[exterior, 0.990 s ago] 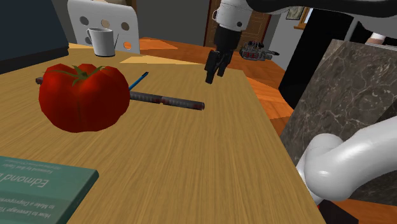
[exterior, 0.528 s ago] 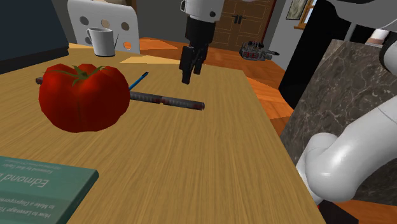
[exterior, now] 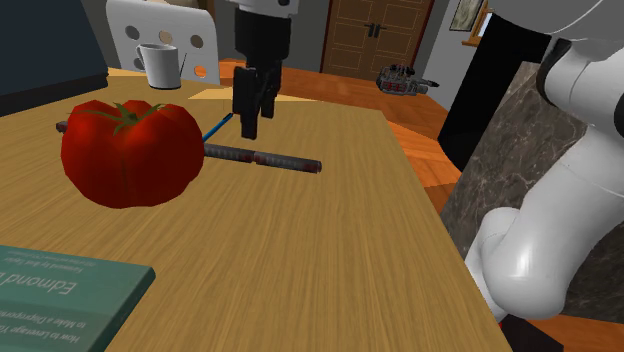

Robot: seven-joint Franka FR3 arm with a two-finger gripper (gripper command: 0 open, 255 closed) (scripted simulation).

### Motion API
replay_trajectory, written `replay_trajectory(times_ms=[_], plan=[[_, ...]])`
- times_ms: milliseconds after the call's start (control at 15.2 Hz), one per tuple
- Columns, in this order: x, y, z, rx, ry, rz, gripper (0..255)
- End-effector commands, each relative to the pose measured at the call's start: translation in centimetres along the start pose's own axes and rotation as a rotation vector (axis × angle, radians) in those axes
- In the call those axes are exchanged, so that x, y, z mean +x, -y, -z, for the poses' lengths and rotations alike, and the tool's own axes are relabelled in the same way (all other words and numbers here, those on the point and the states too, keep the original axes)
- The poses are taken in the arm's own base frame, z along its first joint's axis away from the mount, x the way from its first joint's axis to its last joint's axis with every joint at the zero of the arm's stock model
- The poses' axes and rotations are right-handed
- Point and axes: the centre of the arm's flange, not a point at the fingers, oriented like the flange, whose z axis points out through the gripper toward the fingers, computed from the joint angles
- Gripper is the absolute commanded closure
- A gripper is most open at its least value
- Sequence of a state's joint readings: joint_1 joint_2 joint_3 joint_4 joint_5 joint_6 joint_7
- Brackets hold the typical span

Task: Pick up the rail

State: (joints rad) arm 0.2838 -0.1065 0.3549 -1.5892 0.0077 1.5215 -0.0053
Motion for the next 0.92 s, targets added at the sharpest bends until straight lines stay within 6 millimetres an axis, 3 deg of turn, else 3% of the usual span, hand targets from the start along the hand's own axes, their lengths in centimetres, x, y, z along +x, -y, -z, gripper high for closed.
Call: replay_trajectory(times_ms=[0, 660, 726, 858], plan=[[1.8, 2.2, 0.2, 0.003, 0.009, 0.051, 0], [2.0, 2.9, -3.7, 0.003, 0.011, 0.063, 0], [2.0, 2.9, -3.6, 0.003, 0.011, 0.063, 255], [2.1, 2.9, -3.6, 0.003, 0.011, 0.063, 255]])
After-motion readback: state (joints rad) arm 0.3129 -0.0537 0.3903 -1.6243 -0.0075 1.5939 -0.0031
